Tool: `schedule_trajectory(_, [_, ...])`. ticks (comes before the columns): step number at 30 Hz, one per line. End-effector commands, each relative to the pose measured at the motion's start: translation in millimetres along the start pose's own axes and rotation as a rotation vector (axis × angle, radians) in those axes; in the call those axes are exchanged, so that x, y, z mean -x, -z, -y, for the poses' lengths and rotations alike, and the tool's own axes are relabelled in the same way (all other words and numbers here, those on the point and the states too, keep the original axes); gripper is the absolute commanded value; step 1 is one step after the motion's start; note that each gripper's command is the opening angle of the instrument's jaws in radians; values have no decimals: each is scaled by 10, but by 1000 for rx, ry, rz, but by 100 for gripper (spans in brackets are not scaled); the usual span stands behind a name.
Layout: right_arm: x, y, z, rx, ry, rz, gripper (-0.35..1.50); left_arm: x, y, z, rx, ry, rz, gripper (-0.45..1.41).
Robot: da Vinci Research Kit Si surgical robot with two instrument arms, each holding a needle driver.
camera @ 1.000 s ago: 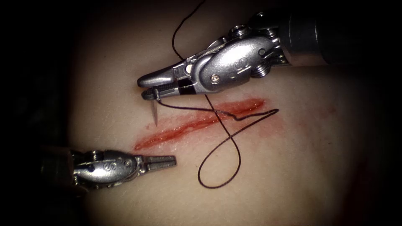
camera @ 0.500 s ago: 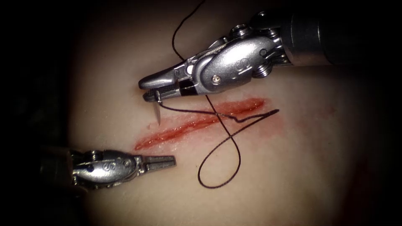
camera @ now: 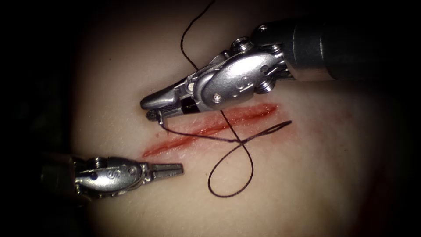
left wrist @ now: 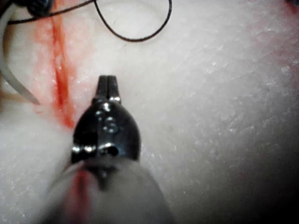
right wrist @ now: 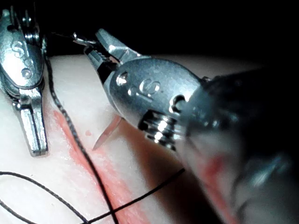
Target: Wound Closure
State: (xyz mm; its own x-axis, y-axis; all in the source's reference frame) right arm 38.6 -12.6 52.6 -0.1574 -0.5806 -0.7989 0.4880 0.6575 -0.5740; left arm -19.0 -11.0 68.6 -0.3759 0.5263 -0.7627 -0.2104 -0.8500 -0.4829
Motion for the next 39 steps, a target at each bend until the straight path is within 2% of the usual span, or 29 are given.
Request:
schedule_trajectory(1, [4, -10, 0, -9, 12, 5, -35, 5, -7, -2, 2, 0, 0, -45])
schedule_trajectory(8, [4, -15, 13, -67, 69, 39, -35, 6, -7, -2, 6, 4, 2, -45])
schedule_trajectory(25, [6, -23, 34, -87, 94, 47, -35, 6, -7, -3, 10, 9, 3, -45])
schedule_trajectory(39, [14, -32, 51, -113, 27, 67, -35, 6, -8, -3, 13, 8, 4, -45])
